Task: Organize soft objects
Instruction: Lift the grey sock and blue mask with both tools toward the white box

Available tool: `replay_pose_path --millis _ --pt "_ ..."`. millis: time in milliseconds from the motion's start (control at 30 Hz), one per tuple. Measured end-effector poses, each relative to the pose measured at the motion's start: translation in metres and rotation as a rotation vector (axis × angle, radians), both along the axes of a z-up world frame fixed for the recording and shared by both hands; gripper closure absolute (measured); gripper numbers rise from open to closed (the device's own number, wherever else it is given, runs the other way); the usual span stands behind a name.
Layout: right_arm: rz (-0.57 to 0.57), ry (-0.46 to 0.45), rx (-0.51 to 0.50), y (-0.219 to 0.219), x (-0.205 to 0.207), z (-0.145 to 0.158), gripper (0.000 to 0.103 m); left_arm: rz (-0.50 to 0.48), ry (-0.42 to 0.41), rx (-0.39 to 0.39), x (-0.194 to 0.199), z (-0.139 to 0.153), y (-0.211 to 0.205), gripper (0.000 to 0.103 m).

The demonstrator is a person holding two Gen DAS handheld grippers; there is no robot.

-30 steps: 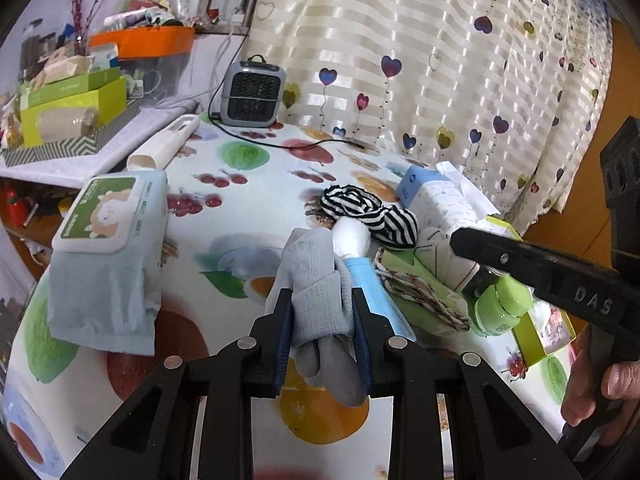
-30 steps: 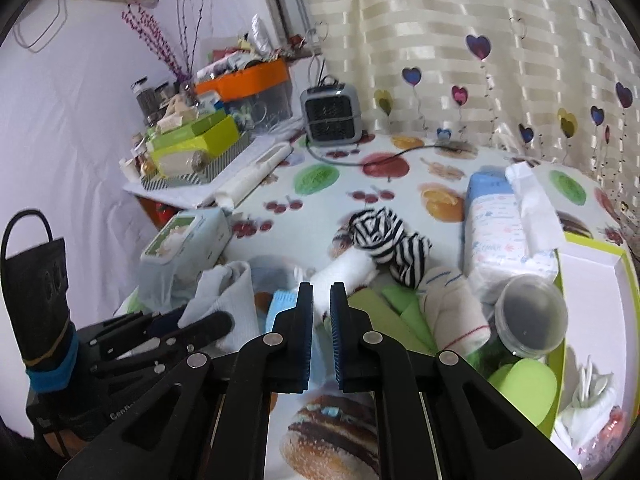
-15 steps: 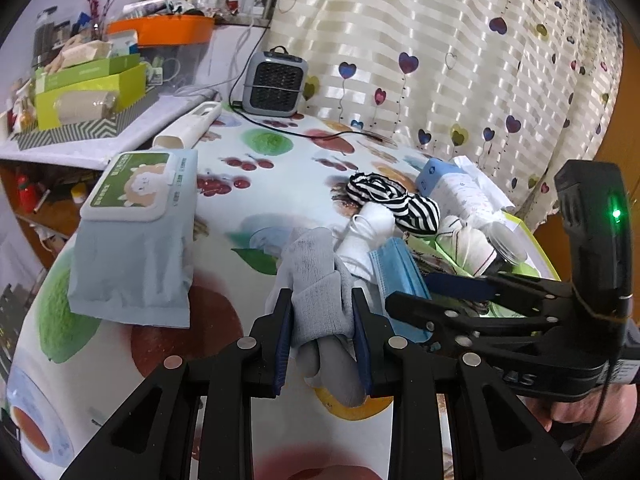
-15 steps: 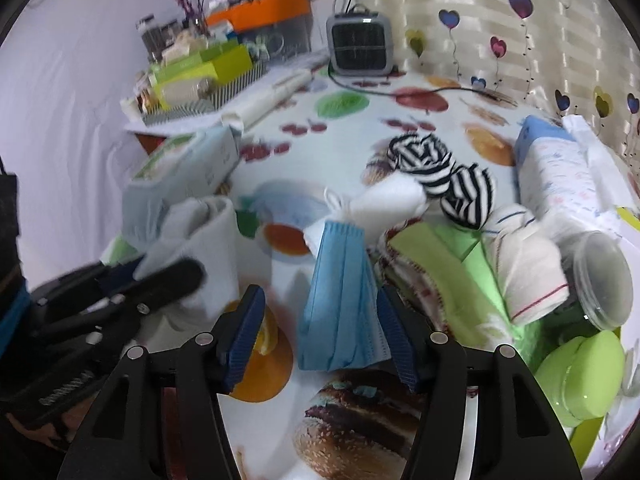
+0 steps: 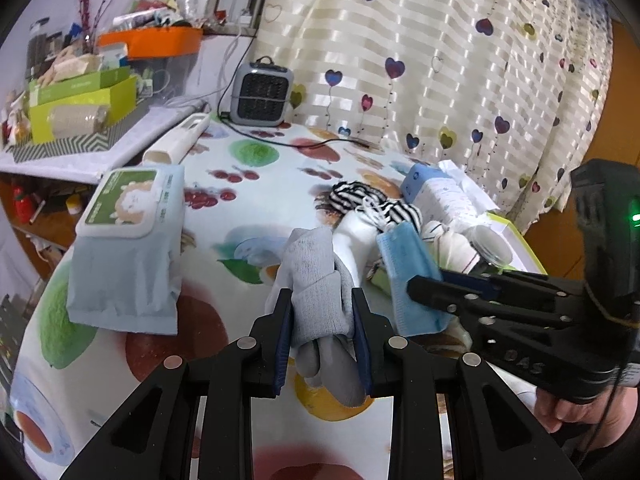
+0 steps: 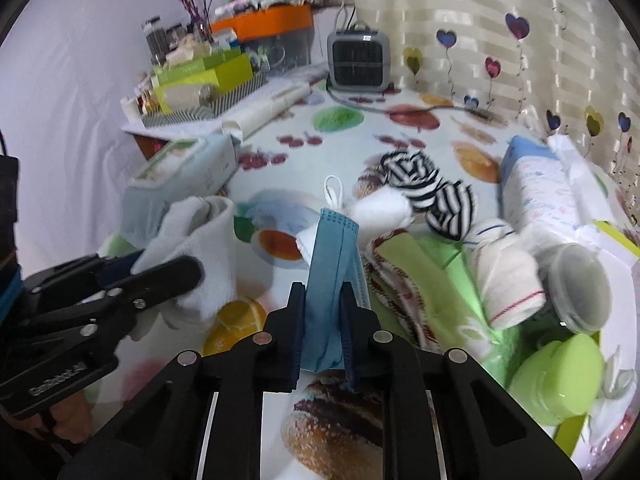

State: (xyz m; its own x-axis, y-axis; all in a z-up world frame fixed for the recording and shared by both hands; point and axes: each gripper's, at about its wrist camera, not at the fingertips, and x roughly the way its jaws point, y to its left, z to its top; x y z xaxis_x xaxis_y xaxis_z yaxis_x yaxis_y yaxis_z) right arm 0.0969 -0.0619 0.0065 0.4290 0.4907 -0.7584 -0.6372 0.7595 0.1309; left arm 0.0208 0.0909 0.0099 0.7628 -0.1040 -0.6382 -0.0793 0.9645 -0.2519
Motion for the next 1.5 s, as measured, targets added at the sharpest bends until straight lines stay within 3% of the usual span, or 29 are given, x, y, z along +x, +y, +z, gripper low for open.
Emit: replay_pose_path --millis 633,1233,1500 --pt "-0.113 -0.152 0.143 -0.079 -0.039 0.073 0.086 -0.127 -0.078 0.054 0.002 0.044 -0.067 0.077" --pt "-0.213 -0.184 0.195 -0.138 -0.049 0.083 0.086 -0.215 -0.106 0.081 0.009 0.063 -0.114 0.077" --pt "-0.275 -0.188 0.219 -0.166 -0.048 0.085 0.086 -0.262 -0.102 0.046 0.017 0.065 -0.129 0.077"
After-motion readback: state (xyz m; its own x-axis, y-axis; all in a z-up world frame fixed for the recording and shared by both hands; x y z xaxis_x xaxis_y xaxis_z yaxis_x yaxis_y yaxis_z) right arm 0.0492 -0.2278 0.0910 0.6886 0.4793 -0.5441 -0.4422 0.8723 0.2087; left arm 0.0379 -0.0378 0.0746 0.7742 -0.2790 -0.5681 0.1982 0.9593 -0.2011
